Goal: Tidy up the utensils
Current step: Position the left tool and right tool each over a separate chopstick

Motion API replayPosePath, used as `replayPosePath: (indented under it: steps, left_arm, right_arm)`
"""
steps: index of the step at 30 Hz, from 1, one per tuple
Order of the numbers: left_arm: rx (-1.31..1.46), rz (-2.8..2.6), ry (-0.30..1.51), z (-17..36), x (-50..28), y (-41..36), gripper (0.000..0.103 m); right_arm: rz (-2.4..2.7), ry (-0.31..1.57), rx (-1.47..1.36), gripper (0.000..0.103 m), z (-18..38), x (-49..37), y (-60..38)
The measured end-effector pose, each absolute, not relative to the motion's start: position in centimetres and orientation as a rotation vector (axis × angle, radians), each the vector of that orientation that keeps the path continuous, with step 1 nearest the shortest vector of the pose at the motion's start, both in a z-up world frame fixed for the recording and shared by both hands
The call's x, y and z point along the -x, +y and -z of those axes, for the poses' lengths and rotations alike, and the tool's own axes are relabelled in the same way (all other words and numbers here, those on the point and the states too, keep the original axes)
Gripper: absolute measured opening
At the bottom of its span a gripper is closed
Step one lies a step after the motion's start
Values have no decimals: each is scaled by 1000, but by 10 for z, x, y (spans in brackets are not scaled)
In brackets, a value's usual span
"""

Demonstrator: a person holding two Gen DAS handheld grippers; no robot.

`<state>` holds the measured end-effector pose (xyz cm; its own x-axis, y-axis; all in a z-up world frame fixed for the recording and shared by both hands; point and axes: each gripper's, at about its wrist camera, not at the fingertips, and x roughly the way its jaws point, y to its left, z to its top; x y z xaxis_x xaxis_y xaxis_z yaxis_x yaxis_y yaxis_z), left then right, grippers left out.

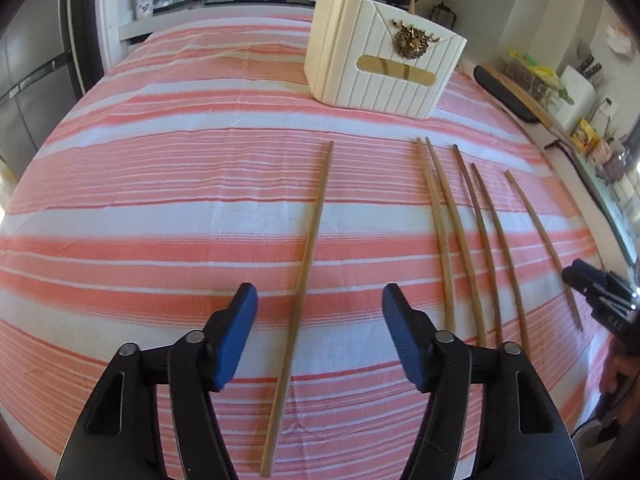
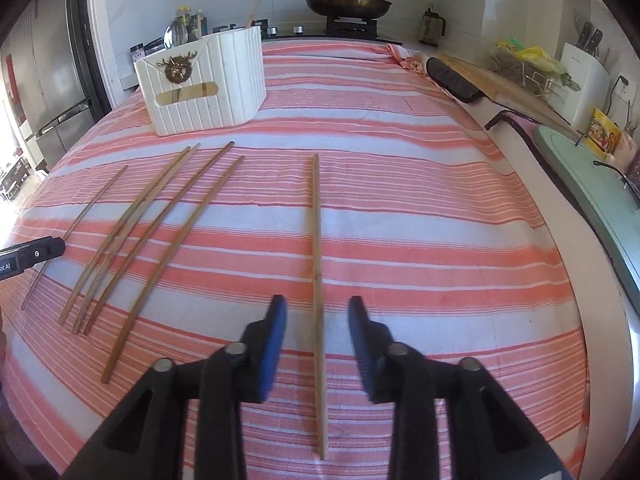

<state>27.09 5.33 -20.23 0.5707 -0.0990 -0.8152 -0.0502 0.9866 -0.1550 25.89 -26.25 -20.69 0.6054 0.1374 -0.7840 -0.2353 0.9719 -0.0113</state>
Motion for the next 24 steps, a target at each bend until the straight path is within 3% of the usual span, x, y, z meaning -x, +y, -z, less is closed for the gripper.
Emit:
replayPosePath:
  steps: [7,11,24]
  left_arm:
    - [-4,36,987,209,-292,55,74]
    - [-28,34,986,214,-303,61,94]
    - [-27,48,947,217,-304,68,100]
  right_arm:
    - [-259,927,151,49,220,-275,-254]
    - [-275,904,162,56,223,-285,-253]
    - [-292,884,150,60,224,-289,-255]
